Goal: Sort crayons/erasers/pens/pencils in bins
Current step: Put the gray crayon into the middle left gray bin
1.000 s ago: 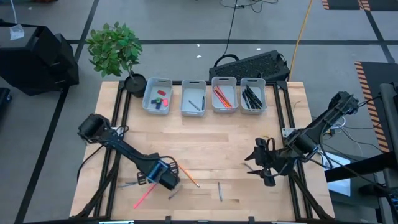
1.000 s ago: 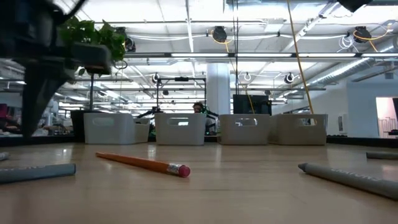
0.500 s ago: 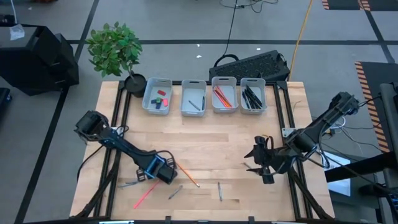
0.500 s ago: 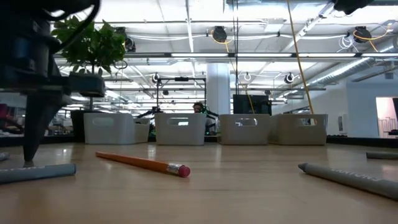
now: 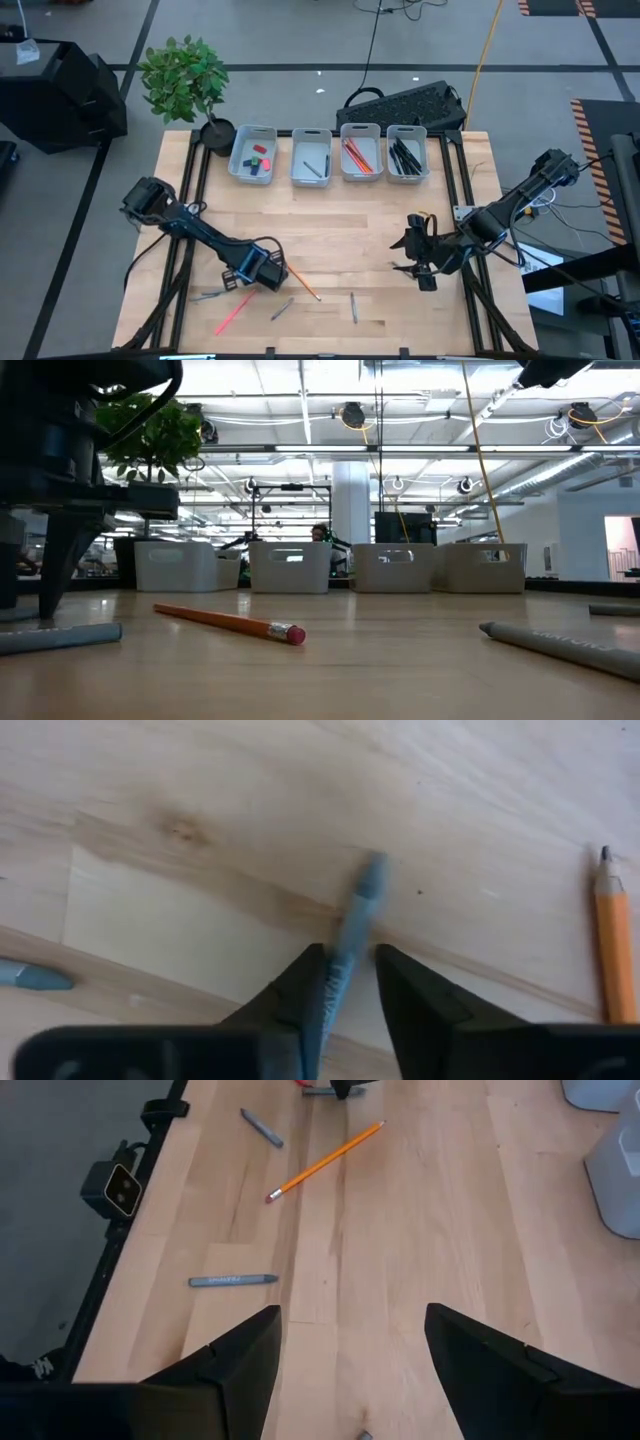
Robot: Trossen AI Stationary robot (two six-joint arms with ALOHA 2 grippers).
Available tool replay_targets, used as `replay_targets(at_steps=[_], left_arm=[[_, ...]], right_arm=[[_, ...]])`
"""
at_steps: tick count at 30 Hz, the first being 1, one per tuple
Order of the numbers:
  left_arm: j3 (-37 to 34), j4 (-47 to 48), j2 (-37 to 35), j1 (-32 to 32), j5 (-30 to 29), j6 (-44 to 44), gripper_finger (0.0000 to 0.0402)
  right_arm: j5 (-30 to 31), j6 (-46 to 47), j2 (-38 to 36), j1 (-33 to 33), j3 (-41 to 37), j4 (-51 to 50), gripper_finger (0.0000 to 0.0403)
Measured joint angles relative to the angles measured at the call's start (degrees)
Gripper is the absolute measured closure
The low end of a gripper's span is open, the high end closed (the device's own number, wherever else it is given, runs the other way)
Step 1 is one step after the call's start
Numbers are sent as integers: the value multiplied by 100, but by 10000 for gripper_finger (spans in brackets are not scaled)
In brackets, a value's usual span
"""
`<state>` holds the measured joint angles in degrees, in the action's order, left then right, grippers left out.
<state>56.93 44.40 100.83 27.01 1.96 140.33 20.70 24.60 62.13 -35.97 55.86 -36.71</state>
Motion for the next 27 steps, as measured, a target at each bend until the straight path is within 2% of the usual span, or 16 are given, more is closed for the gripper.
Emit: replay_targets(at_steps=[10,15,18,24,27], left_arm=[[-4,-81,5,-135,-72,-22,383],[-8,-110,-31,-217,-135,-60,371],[-35,-99,-143,-278,-415,-124,362],[-31,-56,-764,-460,-806,-704,375],[-26,-60,-1133,-604,-1282,-1040,382]], right_arm=[[-303,0,0,0,-2,2,163],[-453,-66,0,0,-2,3,163],[-465,-167,-6,-2,-2,3,163],[-447,-455,-173,128,-4,-10,163],[-442,-700,-292,313,-4,-43,163]])
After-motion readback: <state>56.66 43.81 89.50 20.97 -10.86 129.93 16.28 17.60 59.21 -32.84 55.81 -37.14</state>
